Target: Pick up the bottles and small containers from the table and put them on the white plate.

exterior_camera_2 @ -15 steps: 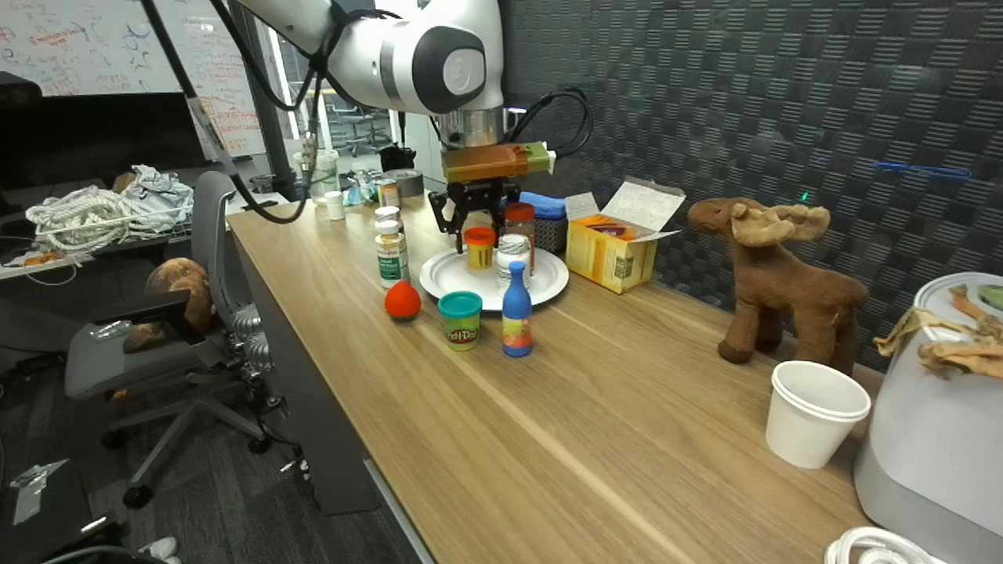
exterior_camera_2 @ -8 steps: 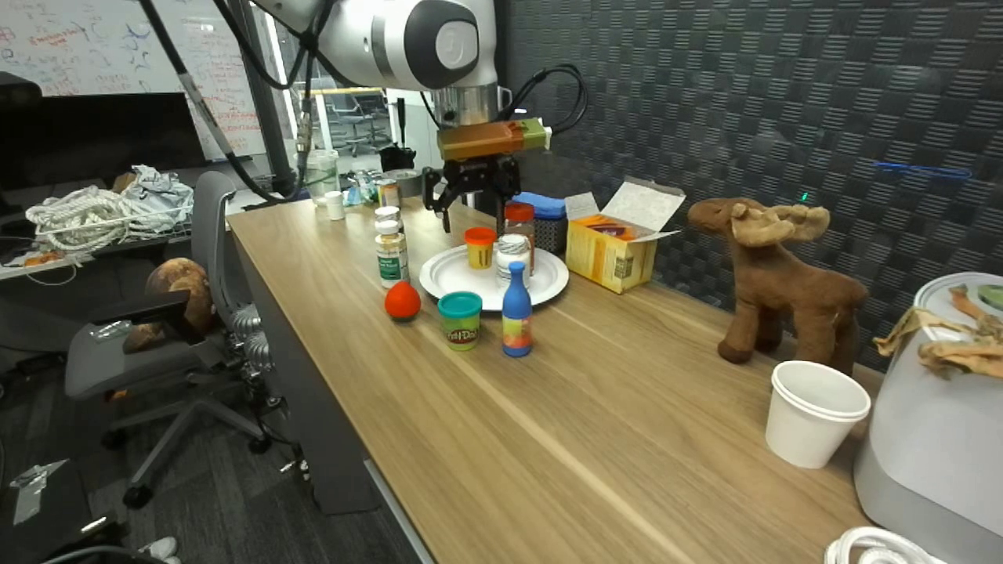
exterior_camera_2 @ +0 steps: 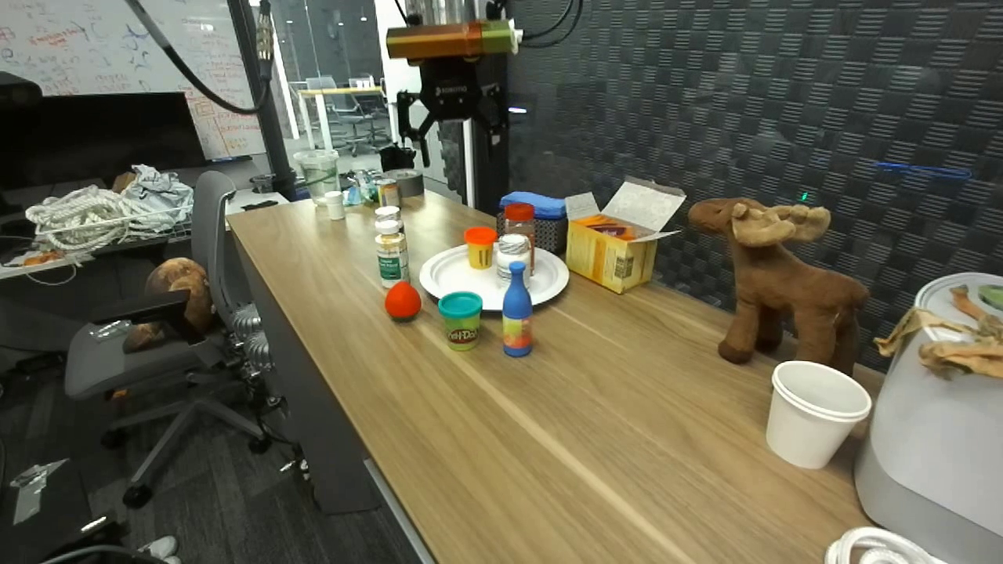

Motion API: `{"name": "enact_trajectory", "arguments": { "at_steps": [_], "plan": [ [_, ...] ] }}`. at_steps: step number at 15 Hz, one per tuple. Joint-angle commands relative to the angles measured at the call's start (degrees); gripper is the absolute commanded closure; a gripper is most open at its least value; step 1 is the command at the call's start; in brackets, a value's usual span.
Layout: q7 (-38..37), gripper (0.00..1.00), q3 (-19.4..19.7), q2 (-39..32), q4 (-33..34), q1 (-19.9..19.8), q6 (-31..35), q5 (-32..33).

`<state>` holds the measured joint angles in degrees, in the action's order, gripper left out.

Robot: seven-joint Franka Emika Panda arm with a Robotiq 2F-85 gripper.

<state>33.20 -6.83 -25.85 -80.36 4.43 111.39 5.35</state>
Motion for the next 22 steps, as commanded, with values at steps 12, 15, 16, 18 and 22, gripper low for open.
{"name": "enact_trajectory", "arguments": {
  "at_steps": [12, 15, 16, 18, 22],
  "plan": [
    [-22.3, 0.00, 5.0, 18.2, -19.4, -2.7, -6.7, -0.3],
    [-22.6, 0.00, 5.0, 19.0, -20.4, -2.7, -6.7, -0.3],
    [-22.6, 0.00, 5.0, 19.0, -20.5, -2.7, -6.7, -0.3],
    [-22.7, 0.00, 5.0, 19.0, -20.5, -2.7, -6.7, -0.3],
    [-35.1, 0.00, 5.3, 20.2, -22.5, -1.6, -3.6, 4.9]
  ]
}}
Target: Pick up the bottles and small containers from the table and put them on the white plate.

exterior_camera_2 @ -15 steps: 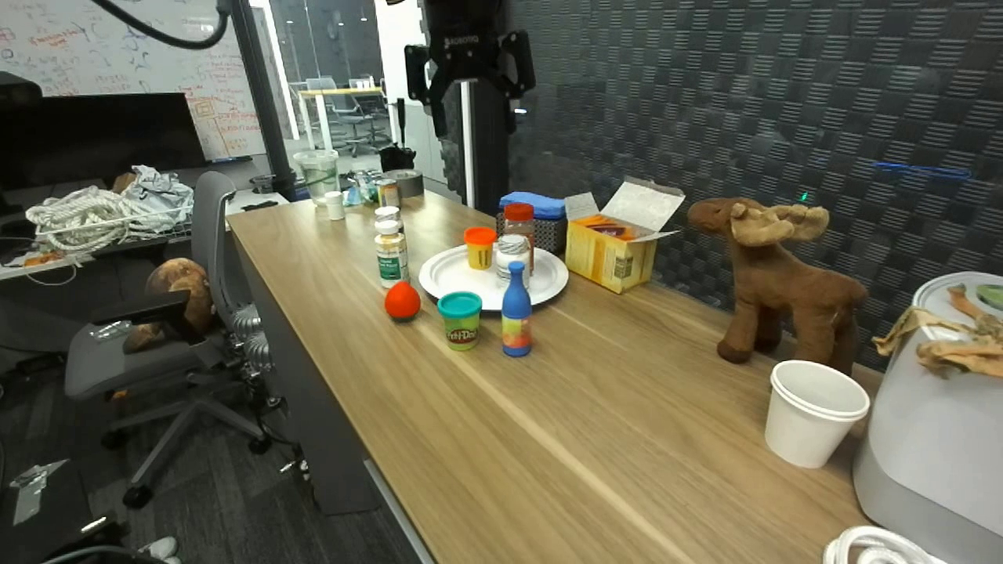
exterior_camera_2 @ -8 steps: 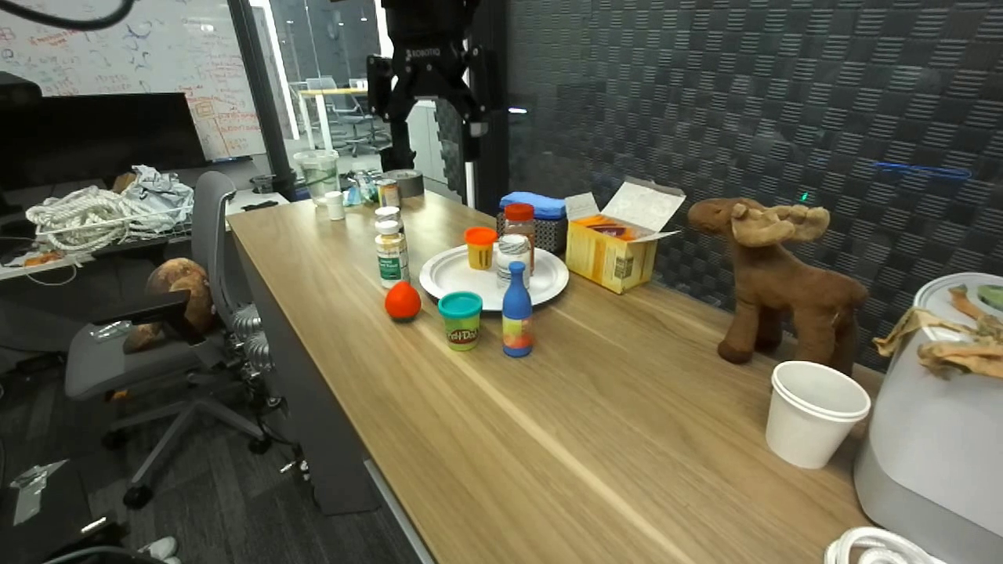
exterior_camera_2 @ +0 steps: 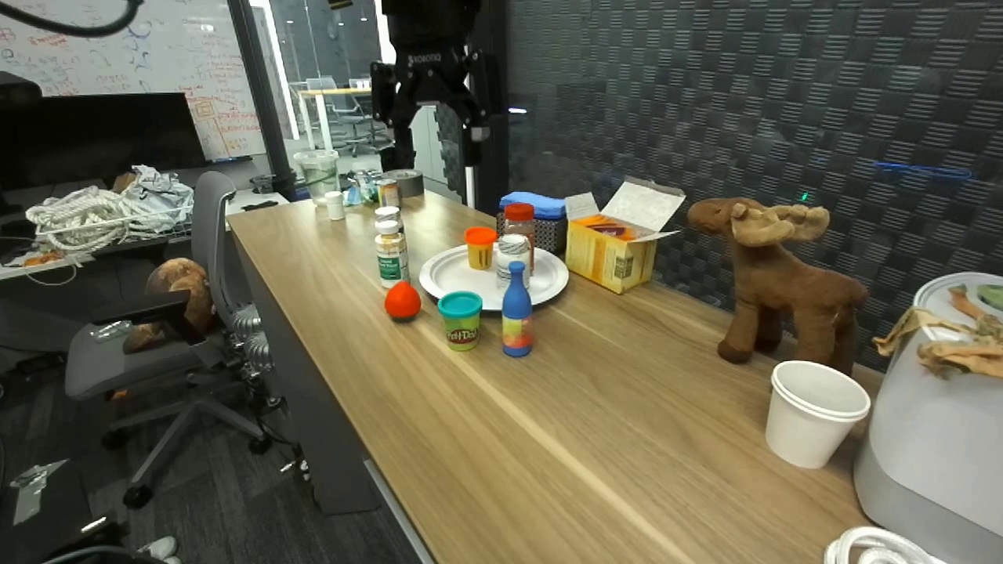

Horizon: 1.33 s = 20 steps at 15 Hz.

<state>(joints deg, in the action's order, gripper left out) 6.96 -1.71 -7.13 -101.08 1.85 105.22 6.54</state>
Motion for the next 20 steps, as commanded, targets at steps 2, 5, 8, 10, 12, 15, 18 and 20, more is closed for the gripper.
{"name": "enact_trajectory", "arguments": {
  "at_steps": [2, 5, 8, 10, 12, 15, 18, 20],
  "plan": [
    [-16.4, 0.00, 0.0, 2.3, -3.0, 1.4, 2.3, 3.3],
    [-26.4, 0.00, 0.0, 4.1, -6.3, 1.9, 4.6, 2.8],
    [-34.0, 0.00, 0.1, 6.0, -10.4, 2.0, 8.1, 2.3],
    [-36.4, 0.00, 0.4, 7.4, -13.7, 1.6, 12.9, 4.3],
    [-33.8, 0.00, 0.4, 7.3, -13.2, 1.3, 13.1, 5.7],
    [-34.2, 0.00, 0.2, 5.2, -11.6, 1.2, 11.5, 4.5],
    [-34.2, 0.00, 0.2, 5.4, -11.7, 1.2, 11.6, 4.5],
    [-34.2, 0.00, 0.2, 5.4, -11.7, 1.2, 11.7, 4.5]
  ]
}}
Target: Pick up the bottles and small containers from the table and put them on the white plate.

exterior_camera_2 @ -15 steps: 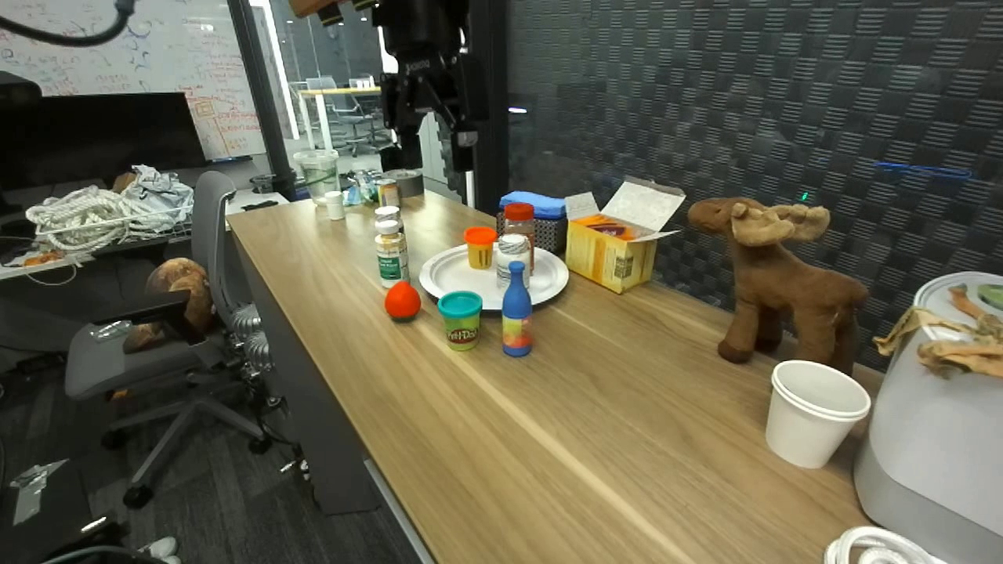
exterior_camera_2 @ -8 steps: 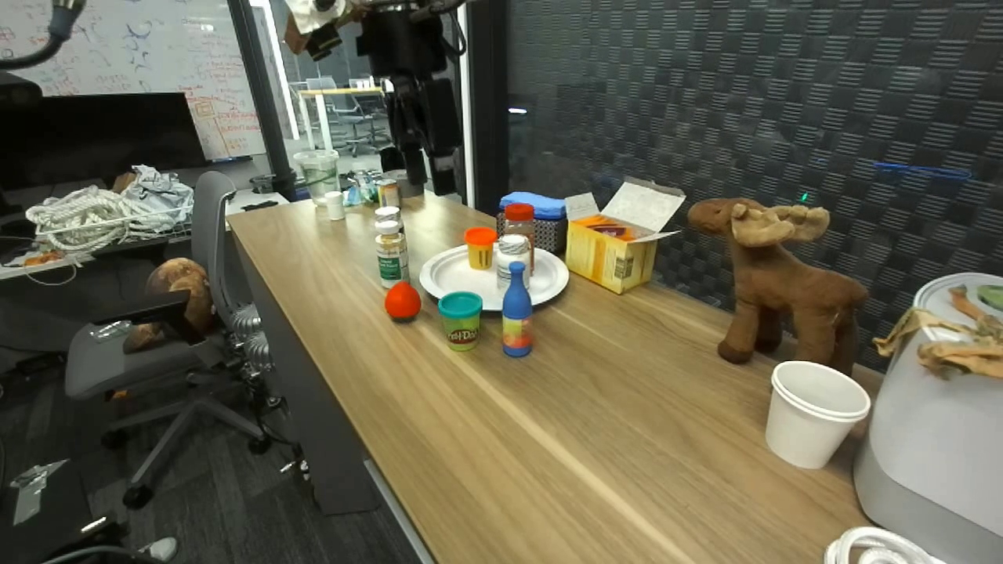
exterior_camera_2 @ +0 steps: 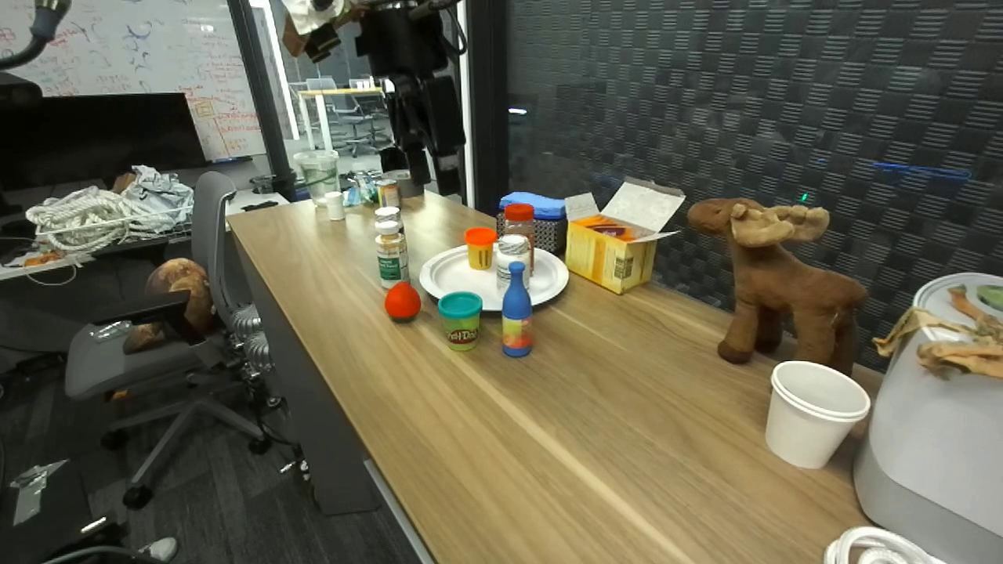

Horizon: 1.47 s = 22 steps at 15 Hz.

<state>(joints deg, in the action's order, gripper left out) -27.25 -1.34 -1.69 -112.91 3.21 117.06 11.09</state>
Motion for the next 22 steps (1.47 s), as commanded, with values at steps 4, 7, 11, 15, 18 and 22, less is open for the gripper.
{"name": "enact_trajectory", "arguments": {
  "at_steps": [4, 7, 11, 15, 18, 22],
  "plan": [
    [-7.5, 0.00, 0.0, 2.1, -3.5, -0.2, 4.4, 2.8],
    [-16.2, 0.00, 0.1, 3.3, -6.3, -0.3, 6.5, 6.3],
    [-23.1, 0.00, -0.1, 4.6, -10.0, -0.5, 6.1, 8.2],
    [-20.1, 0.00, 0.4, 4.1, -12.8, -1.4, 10.8, 4.5],
    [-19.3, 0.00, 0.9, 3.1, -14.6, -2.4, 16.5, 4.0],
    [-16.4, 0.00, 1.6, 2.3, -16.8, -3.4, 22.3, 1.3]
  ]
}}
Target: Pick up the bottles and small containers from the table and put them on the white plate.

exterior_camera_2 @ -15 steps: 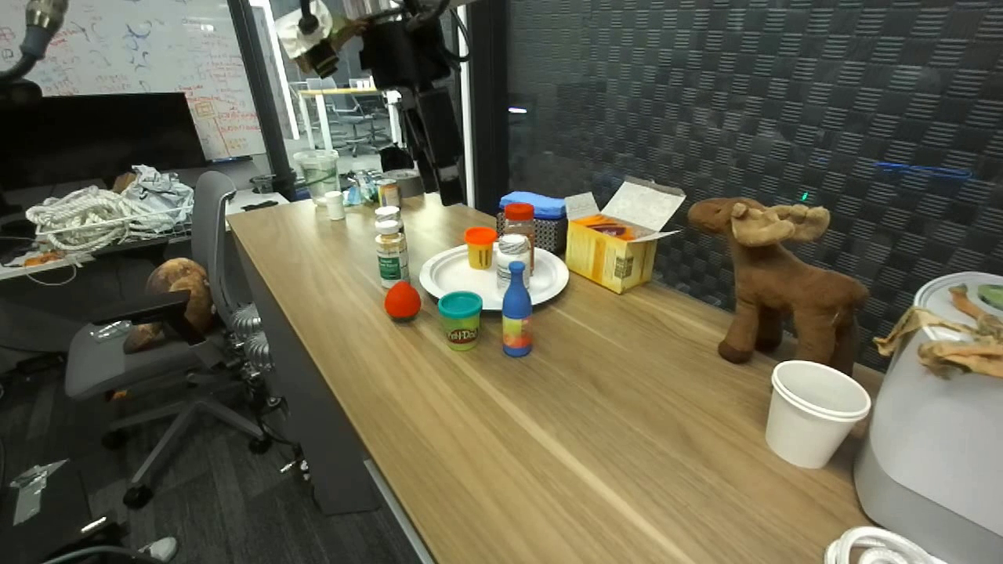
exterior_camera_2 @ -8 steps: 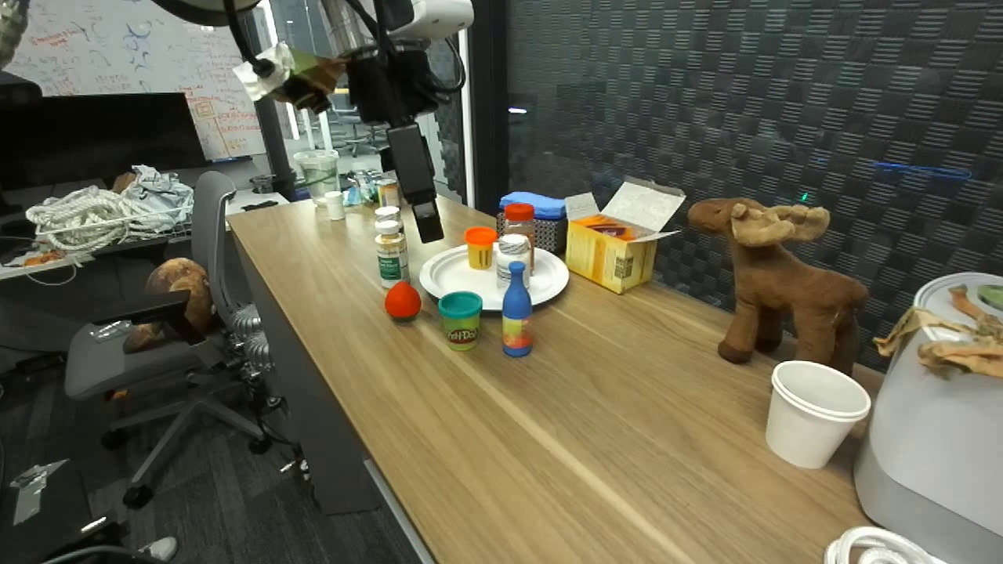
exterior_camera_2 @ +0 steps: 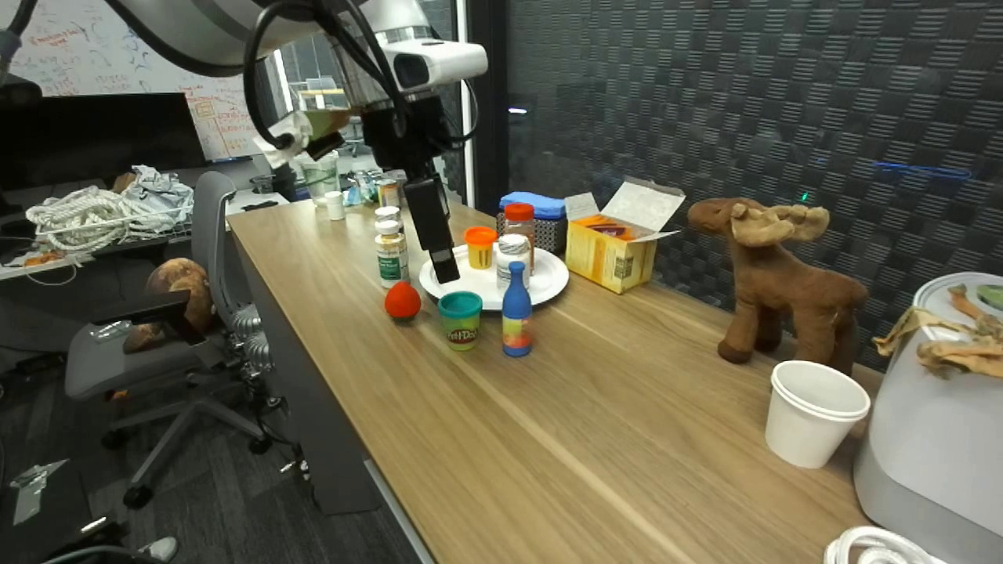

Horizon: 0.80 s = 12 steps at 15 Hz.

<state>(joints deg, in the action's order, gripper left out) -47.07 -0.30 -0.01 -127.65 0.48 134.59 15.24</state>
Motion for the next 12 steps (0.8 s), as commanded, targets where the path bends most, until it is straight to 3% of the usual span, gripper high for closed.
{"name": "enact_trajectory", "arguments": {
  "at_steps": [1, 7, 12],
  "plan": [
    [4.5, 0.00, 0.8, 0.3, -2.4, -0.9, 5.8, -4.2],
    [11.3, 0.00, 1.5, -2.2, -2.5, -1.6, 6.5, -13.6],
    [13.2, 0.00, 2.0, -4.5, -1.8, -1.7, 6.3, -16.3]
  ]
}}
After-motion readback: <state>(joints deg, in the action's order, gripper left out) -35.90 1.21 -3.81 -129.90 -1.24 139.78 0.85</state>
